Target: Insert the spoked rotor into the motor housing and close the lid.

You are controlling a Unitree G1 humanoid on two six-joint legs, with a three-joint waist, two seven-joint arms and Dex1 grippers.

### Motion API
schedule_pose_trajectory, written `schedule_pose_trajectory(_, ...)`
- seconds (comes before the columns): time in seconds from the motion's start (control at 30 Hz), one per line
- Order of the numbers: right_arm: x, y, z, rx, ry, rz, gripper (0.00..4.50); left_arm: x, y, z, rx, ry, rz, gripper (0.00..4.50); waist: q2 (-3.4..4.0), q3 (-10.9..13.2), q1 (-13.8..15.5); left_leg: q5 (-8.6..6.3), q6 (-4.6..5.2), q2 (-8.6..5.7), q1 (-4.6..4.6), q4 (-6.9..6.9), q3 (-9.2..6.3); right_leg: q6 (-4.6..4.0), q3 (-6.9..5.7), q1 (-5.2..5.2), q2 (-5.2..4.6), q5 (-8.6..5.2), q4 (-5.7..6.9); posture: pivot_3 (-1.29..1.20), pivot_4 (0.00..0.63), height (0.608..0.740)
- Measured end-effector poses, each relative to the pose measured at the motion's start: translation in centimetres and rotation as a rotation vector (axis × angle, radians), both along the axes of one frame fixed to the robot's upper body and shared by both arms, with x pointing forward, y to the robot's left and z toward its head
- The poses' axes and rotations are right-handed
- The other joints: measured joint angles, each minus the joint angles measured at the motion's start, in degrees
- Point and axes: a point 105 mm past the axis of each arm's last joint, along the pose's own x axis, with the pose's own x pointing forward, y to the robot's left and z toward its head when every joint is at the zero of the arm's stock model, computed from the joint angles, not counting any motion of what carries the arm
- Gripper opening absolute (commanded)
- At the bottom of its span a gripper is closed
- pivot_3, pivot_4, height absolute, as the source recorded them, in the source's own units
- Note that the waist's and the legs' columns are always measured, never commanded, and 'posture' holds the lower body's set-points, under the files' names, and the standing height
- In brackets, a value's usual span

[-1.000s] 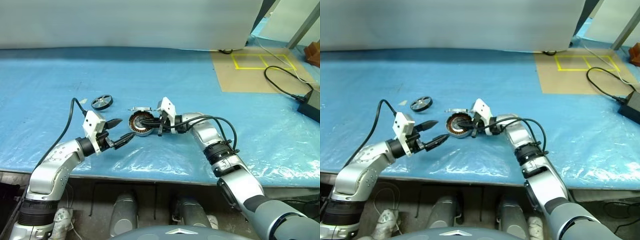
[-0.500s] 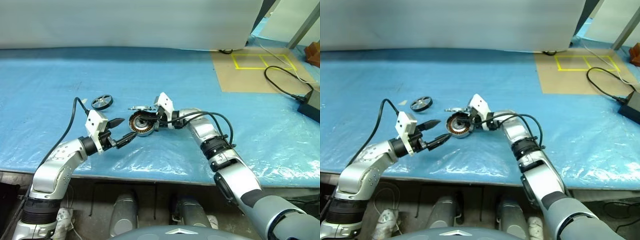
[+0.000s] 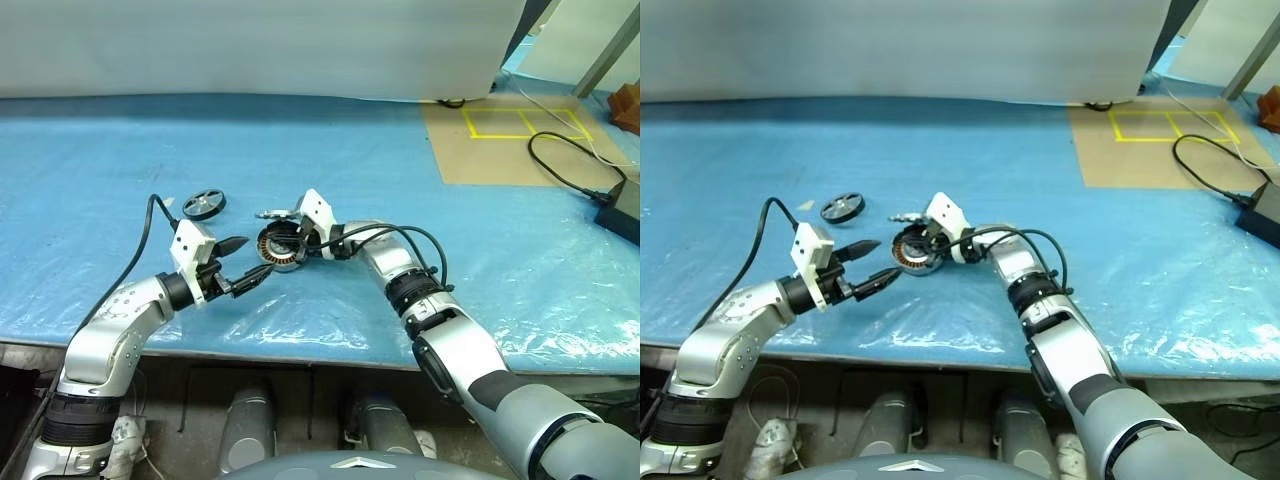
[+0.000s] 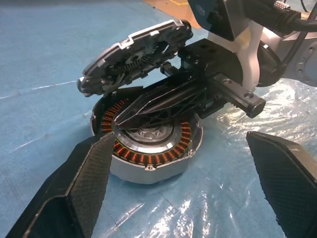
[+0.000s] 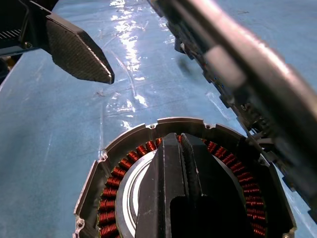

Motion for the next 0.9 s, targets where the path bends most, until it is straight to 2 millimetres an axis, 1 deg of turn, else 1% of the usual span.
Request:
schedule_pose_trajectory(0.33, -0.4, 0.0, -0.4, -0.025, -0.052, 0.024, 0.03, 0.0, 0.0, -0.1, 0.0, 0.003, 0.004, 4.5, 0.0, 0.0, 0.0, -0.05, -0.09, 0.0, 0.02, 0.0, 0.0, 0.0, 0.0, 0.02, 0.0, 0.0, 0.01, 0.0, 0.15, 0.74)
schedule_pose_trajectory(0.47, -0.2, 0.1, -0.5, -0.046, -0.098, 0.014, 0.03, 0.0, 0.0, -0.1, 0.0, 0.003, 0.004, 4.5, 0.01, -0.01, 0.0, -0.06, -0.11, 0.0, 0.14, 0.0, 0.0, 0.0, 0.0, 0.12, 0.0, 0.0, 0.03, 0.0, 0.15, 0.74)
schedule_pose_trajectory(0.53, 0.0, 0.0, -0.8, -0.044, -0.096, -0.009, 0.03, 0.0, 0.0, -0.1, 0.0, 0.002, 0.004, 4.5, 0.02, -0.01, 0.0, -0.07, -0.12, 0.01, 0.36, 0.0, 0.0, 0.0, 0.01, 0.3, 0.0, 0.0, 0.03, 0.0, 0.15, 0.74)
schedule_pose_trajectory(0.7, 0.6, -0.3, -1.2, -0.072, -0.12, -0.056, 0.03, 0.1, 0.0, 0.1, -0.001, -0.002, 0.003, 4.5, 0.08, 0.03, 0.25, -0.09, -0.15, -0.01, 1.24, -0.09, 0.07, 0.03, 0.09, 1.05, -0.02, -0.04, -0.01, 0.0, 0.15, 0.74)
schedule_pose_trajectory(0.8, 0.8, -0.4, -1.3, -0.101, -0.143, -0.067, 0.03, 0.1, 0.0, 0.1, -0.002, -0.003, 0.002, 4.5, 0.09, 0.03, 0.35, -0.09, -0.16, -0.03, 1.5, -0.12, 0.08, 0.06, 0.11, 1.34, -0.05, -0.06, -0.02, 0.0, 0.15, 0.74)
schedule_pose_trajectory(0.9, 1.3, -1.1, -1.2, -0.126, -0.162, -0.091, 0.03, 0.1, 0.0, 0.1, -0.002, -0.005, 0.002, 4.5, 0.1, 0.03, 0.6, -0.1, -0.17, -0.08, 1.73, -0.23, 0.09, 0.23, 0.13, 1.58, -0.08, -0.16, -0.09, 0.0, 0.15, 0.74)
